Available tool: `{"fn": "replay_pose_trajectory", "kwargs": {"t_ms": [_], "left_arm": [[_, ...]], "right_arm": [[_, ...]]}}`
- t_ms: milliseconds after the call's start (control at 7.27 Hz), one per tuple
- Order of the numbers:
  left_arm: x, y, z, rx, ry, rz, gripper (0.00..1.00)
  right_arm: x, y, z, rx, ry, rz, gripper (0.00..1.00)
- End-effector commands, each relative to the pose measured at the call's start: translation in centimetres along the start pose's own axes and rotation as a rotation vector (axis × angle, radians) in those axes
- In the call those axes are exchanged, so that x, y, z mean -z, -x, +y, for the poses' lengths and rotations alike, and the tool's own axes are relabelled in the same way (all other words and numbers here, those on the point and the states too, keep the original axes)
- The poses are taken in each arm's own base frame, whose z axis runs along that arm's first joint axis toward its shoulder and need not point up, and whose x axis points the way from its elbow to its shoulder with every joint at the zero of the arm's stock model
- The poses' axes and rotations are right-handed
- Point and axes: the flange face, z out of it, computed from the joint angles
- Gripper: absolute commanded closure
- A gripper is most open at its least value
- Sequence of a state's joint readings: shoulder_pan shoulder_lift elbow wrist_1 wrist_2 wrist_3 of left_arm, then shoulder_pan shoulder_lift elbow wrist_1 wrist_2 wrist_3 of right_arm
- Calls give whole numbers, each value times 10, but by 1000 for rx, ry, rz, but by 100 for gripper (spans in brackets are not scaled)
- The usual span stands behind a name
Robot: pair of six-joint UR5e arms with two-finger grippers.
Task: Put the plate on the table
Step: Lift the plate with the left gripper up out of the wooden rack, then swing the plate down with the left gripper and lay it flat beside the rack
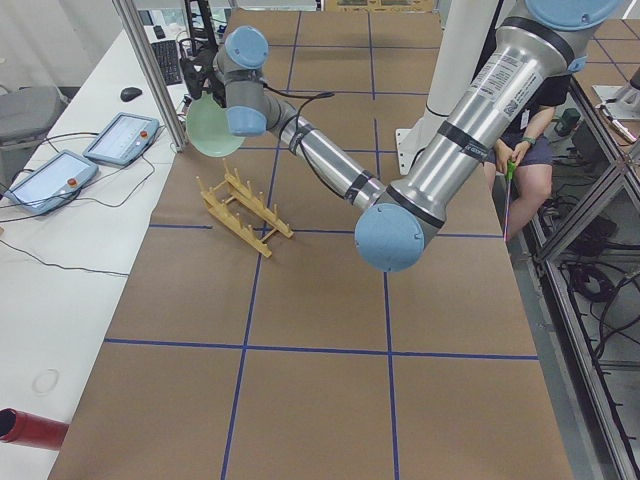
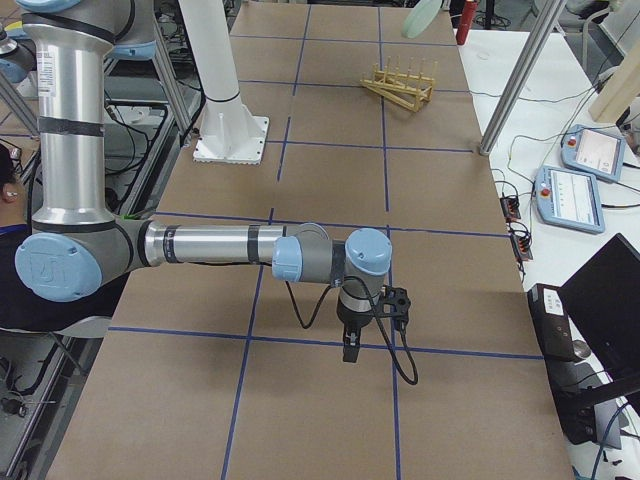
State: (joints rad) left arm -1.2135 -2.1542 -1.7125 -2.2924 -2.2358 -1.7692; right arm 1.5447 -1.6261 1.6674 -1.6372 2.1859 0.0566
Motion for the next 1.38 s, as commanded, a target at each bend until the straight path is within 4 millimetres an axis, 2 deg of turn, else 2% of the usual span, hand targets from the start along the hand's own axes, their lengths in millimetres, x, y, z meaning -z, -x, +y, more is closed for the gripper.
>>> {"fn": "replay_pose_trajectory", "kwargs": {"t_ms": [0, 275, 412, 550, 688, 825, 962, 1100, 1238], "left_arm": [[-31, -17, 104, -156, 87, -151, 100], [-102, 10, 231, -316, 159, -403, 100], [-136, 39, 297, -406, 236, -496, 100], [-157, 69, 328, -516, 324, -618, 100], [-170, 88, 329, -641, 388, -693, 100], [-198, 113, 338, -714, 389, -768, 100], [-219, 127, 338, -789, 398, -811, 100], [-229, 142, 344, -835, 431, -839, 100], [-235, 153, 362, -886, 412, -860, 100]], "right_arm": [[0, 1, 0, 3, 0, 0, 0], [0, 0, 0, 2, 0, 0, 0], [0, 0, 0, 2, 0, 0, 0], [0, 1, 0, 3, 0, 0, 0], [0, 0, 0, 2, 0, 0, 0], [0, 1, 0, 1, 0, 0, 0], [0, 0, 0, 0, 0, 0, 0], [0, 1, 0, 1, 0, 0, 0], [0, 1, 0, 3, 0, 0, 0]]}}
